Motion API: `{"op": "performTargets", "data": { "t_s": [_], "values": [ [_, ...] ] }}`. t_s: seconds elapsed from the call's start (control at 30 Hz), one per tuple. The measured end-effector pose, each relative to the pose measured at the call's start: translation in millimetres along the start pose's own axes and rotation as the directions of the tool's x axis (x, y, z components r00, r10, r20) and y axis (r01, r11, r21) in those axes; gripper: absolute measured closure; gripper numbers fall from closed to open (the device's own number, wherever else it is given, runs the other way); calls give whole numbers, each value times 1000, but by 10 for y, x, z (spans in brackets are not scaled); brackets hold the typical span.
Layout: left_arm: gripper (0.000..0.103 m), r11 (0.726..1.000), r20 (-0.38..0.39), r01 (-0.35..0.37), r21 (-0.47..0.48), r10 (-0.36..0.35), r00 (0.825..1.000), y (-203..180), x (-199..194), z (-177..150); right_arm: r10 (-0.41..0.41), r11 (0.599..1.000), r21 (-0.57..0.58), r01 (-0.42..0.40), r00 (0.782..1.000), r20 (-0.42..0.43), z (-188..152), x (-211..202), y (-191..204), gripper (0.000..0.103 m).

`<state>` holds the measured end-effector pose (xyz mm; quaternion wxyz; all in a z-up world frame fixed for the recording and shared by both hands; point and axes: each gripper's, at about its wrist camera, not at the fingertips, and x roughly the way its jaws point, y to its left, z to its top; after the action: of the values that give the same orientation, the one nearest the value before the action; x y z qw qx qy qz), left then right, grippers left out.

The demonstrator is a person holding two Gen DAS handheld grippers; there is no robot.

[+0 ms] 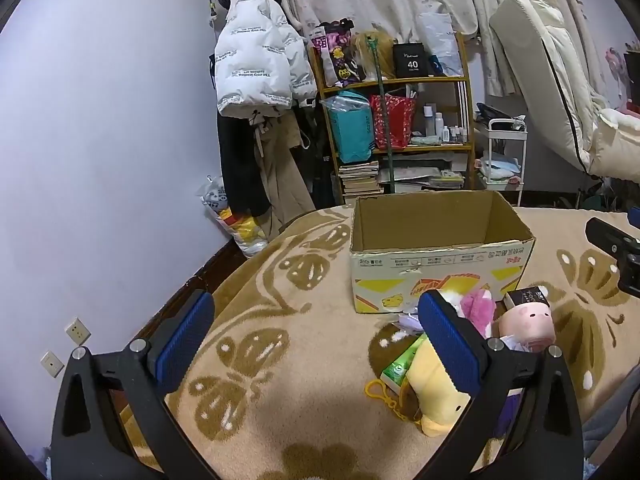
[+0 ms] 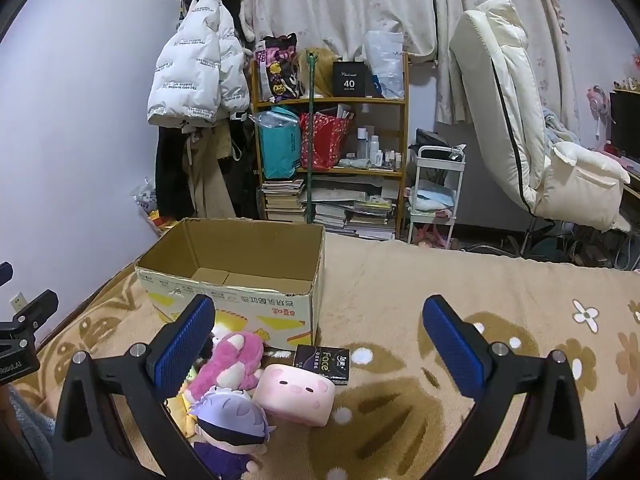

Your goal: Organize soft objects

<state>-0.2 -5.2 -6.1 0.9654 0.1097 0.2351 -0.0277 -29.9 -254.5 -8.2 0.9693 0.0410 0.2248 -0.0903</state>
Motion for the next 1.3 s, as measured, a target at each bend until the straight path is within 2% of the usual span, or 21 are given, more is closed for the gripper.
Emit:
{"op": "performTargets", "data": {
  "t_s": [1.3],
  "values": [
    [2,1000,7,-5,3,5,1000,-47,-33,-8,11,1000,4,-11,1000,-6,-18,25,-3,0]
  ]
}}
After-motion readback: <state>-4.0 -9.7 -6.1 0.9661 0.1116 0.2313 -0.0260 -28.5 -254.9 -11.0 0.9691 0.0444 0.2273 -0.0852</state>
